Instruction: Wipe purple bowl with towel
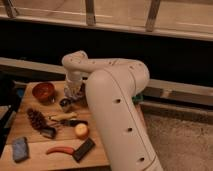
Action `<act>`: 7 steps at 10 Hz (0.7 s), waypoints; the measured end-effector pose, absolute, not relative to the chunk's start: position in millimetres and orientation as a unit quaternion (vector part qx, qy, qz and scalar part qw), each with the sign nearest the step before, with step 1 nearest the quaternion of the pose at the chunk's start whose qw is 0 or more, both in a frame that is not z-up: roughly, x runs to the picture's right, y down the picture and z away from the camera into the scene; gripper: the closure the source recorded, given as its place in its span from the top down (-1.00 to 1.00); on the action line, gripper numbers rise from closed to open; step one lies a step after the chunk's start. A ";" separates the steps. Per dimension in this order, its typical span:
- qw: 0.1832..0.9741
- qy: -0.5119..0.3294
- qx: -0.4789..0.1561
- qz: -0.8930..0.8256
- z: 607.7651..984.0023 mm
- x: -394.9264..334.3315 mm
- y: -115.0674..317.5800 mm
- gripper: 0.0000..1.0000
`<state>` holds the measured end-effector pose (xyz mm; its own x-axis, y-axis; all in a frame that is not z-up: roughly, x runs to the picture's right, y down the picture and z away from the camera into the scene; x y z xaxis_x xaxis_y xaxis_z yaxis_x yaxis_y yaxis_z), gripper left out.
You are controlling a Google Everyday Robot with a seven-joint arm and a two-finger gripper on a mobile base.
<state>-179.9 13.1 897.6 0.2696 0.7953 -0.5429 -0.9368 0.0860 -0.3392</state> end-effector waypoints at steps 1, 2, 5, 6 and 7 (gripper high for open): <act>0.726 0.117 -0.316 0.600 899.5 -170.7 11.6 -1.00; 0.723 0.123 -0.310 0.605 905.4 -161.5 6.6 -1.00; 0.706 0.127 -0.304 0.627 939.6 -139.0 -18.0 -1.00; 0.701 0.119 -0.310 0.631 947.6 -142.3 -23.7 -1.00; 0.696 0.107 -0.318 0.634 953.0 -150.4 -27.7 -1.00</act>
<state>-150.4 -27.7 953.0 0.1721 0.8152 -0.5530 -0.9516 -0.0075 -0.3071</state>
